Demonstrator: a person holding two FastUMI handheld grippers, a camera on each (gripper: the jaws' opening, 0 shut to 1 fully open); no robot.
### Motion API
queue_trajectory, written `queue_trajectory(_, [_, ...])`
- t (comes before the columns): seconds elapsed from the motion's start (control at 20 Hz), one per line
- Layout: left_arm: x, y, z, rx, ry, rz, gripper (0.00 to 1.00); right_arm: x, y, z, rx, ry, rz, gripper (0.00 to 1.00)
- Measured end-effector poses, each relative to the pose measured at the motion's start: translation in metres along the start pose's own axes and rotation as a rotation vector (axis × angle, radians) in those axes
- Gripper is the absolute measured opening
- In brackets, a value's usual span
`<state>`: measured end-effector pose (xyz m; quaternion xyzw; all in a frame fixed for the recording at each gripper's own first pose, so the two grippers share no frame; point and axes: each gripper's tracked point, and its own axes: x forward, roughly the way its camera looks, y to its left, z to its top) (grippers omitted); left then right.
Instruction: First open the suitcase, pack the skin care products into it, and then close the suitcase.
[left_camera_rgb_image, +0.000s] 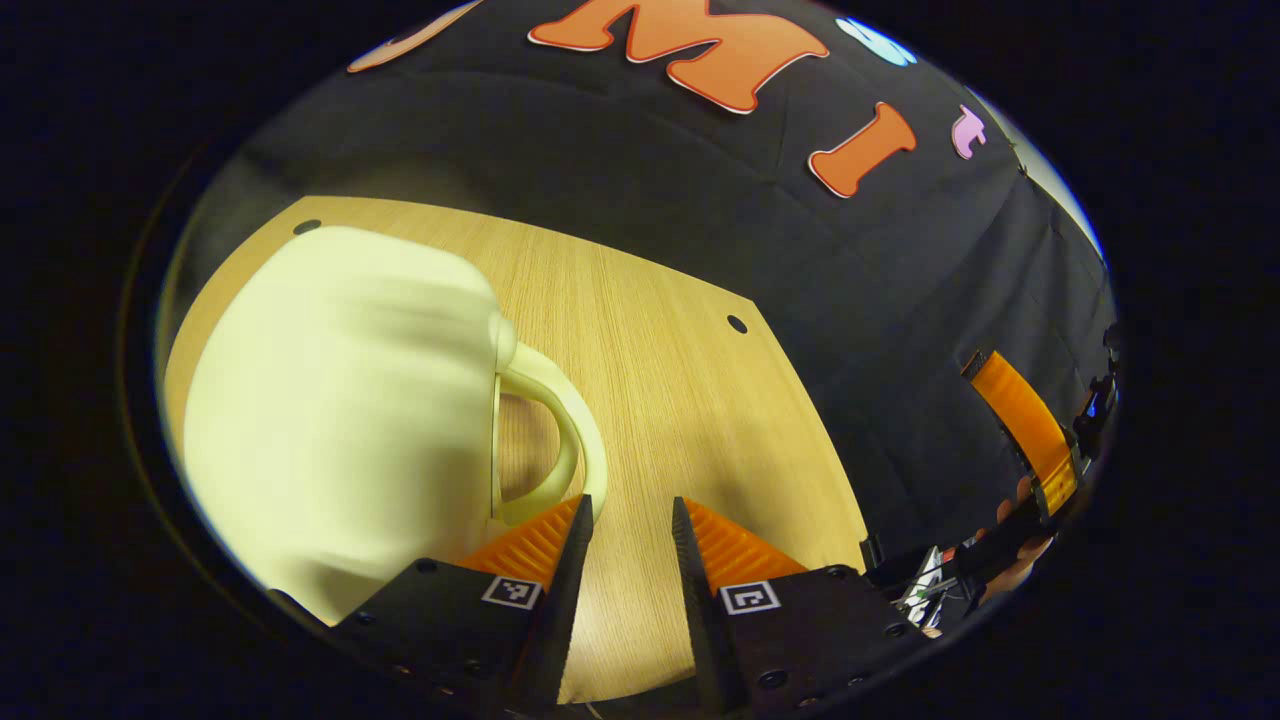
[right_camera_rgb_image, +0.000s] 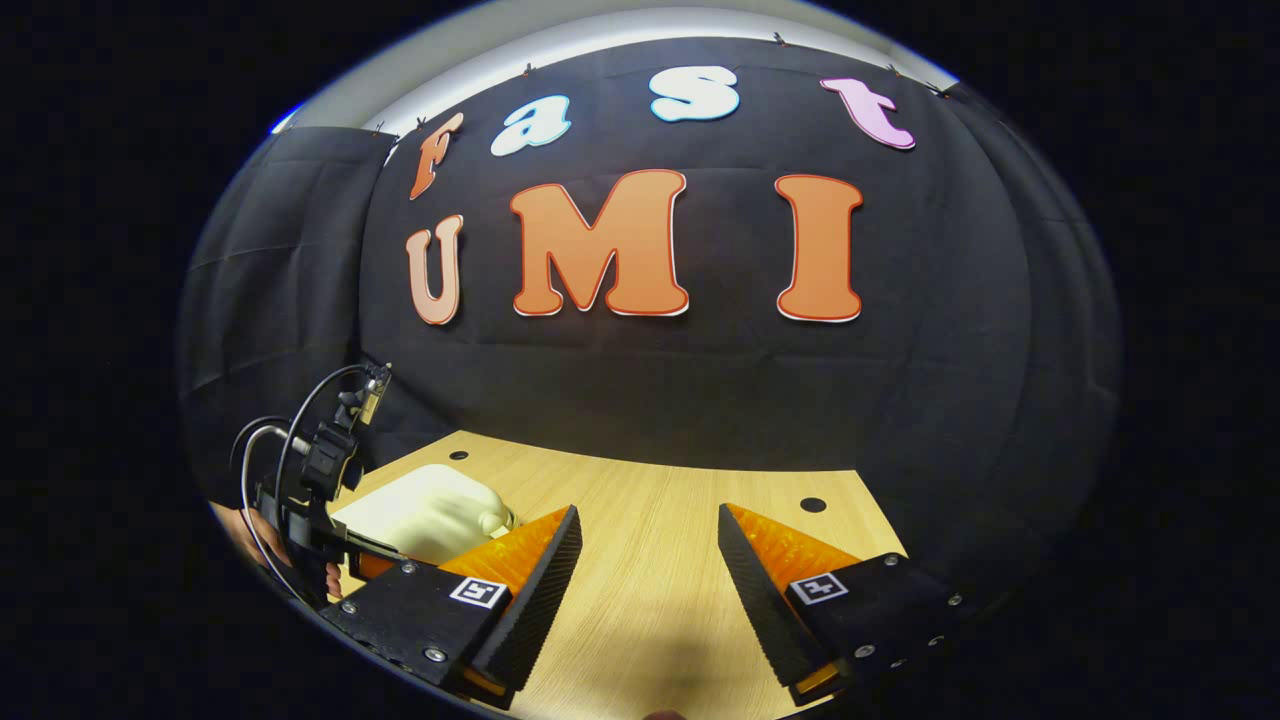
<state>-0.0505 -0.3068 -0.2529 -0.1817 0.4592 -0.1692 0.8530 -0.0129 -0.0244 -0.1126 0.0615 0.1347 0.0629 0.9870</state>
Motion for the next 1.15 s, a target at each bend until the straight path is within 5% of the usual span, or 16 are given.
queue_trajectory(0.05, [-0.005,-0.004,0.005,0.026,-0.022,0.004,0.51,-0.001,-0.001,0.002,0.003,-0.006,-0.005,0.88])
queue_trajectory(0.1, [-0.007,-0.009,0.015,0.055,-0.048,0.007,0.64,-0.002,-0.002,0.005,0.004,-0.014,-0.011,0.88])
queue_trajectory(0.3, [-0.033,-0.032,0.052,0.142,-0.172,0.040,0.84,-0.003,0.004,0.011,-0.024,-0.032,-0.011,0.88])
queue_trajectory(0.45, [-0.055,-0.038,0.086,0.234,-0.315,0.121,0.91,-0.003,0.004,0.022,-0.053,-0.056,-0.034,0.88])
queue_trajectory(0.65, [-0.082,-0.033,0.124,0.364,-0.542,0.278,0.91,-0.007,0.011,0.046,-0.047,-0.135,-0.017,0.88])
queue_trajectory(0.95, [-0.094,-0.038,0.136,0.365,-0.663,0.335,0.93,-0.011,0.011,0.063,-0.078,-0.214,-0.024,0.90])
queue_trajectory(1.15, [-0.121,-0.066,0.154,0.463,-0.767,0.332,0.99,-0.013,0.006,0.060,-0.100,-0.212,-0.054,0.91])
